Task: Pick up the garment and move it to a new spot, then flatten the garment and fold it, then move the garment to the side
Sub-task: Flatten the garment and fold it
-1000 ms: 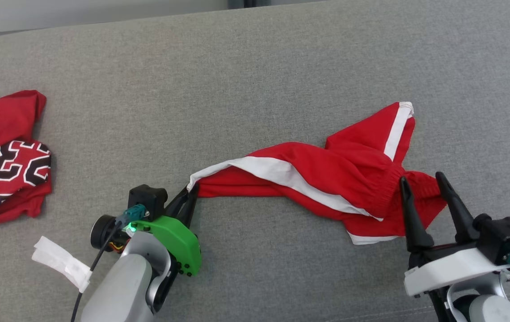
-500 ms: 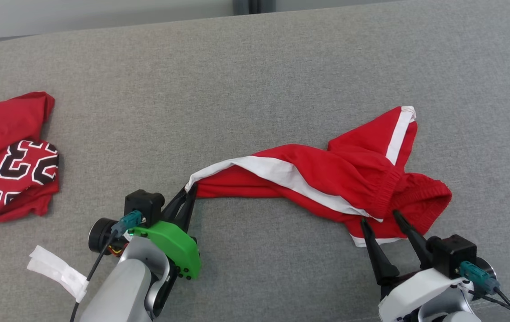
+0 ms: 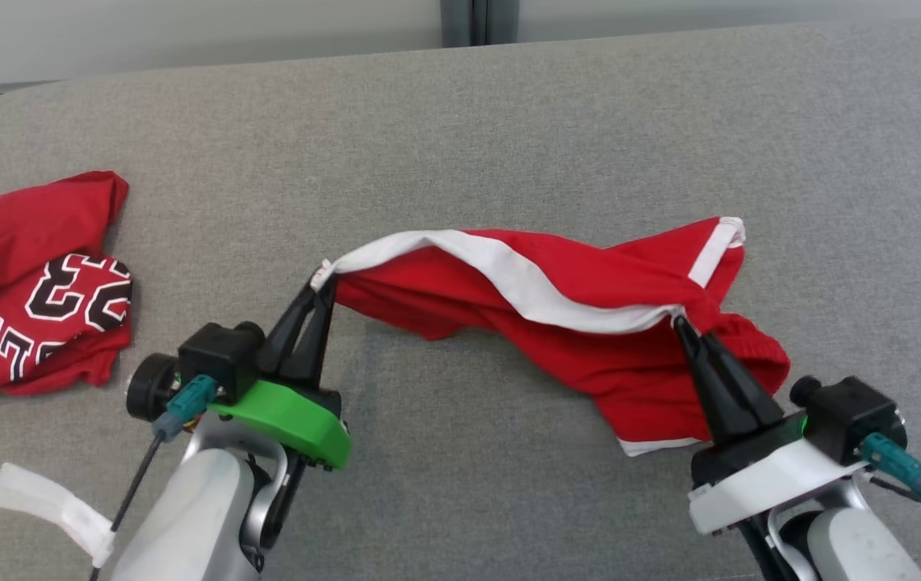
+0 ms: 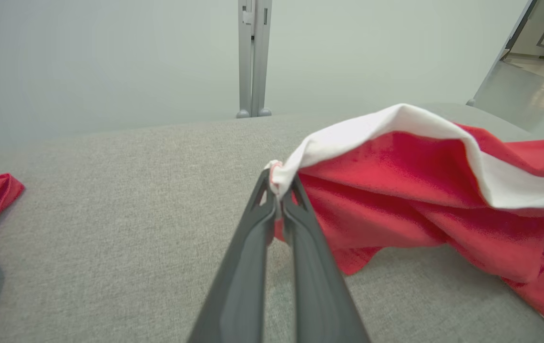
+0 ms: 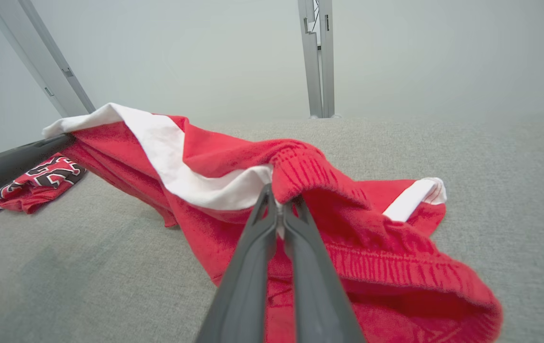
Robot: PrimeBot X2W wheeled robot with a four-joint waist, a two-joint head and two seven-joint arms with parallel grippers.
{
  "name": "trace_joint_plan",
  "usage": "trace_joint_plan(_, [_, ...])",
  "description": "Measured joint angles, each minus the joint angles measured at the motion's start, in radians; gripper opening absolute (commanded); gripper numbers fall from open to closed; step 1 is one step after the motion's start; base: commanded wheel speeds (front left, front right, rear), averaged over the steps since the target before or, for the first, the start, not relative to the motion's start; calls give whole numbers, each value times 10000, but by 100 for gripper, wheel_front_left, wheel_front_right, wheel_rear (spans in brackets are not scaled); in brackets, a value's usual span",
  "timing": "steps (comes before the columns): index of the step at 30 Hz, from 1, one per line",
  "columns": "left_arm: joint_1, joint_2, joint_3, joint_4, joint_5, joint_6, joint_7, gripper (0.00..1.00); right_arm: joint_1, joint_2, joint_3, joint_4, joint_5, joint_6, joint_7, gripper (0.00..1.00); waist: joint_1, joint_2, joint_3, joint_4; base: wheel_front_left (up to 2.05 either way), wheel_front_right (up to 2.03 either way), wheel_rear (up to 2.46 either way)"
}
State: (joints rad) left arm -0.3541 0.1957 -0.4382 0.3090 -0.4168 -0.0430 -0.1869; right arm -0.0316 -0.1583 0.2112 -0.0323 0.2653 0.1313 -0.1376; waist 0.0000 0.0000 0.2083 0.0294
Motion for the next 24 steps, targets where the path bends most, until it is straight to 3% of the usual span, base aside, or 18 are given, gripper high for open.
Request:
trace_joint_plan(9, [-370,869,704,-3676,671,780,-150,0,-1562,-759,-876,-2403,-2,0,240,0,0,0,-447,-101,0,0,0])
trace_joint_plan(16, [-1295,1356,1267,-6330,1135,1189,282,0,-2772,-1060,-1701,-3448,-15,0,800,0,0,0,-692,-20,0,0,0])
trace_joint_plan(20, [-1656,1335,1381,-6811,874,1181,604,0,-3206,-1151,-1862,-3499,251,2,1055,0,0,0,-635,42,0,0,0])
trace_joint_plan(24, [-2231,1262,1407,-6372,424,941,777,0,-3812,-1258,-1873,-3154,568,0,1181,0,0,0,-429,80,0,0,0])
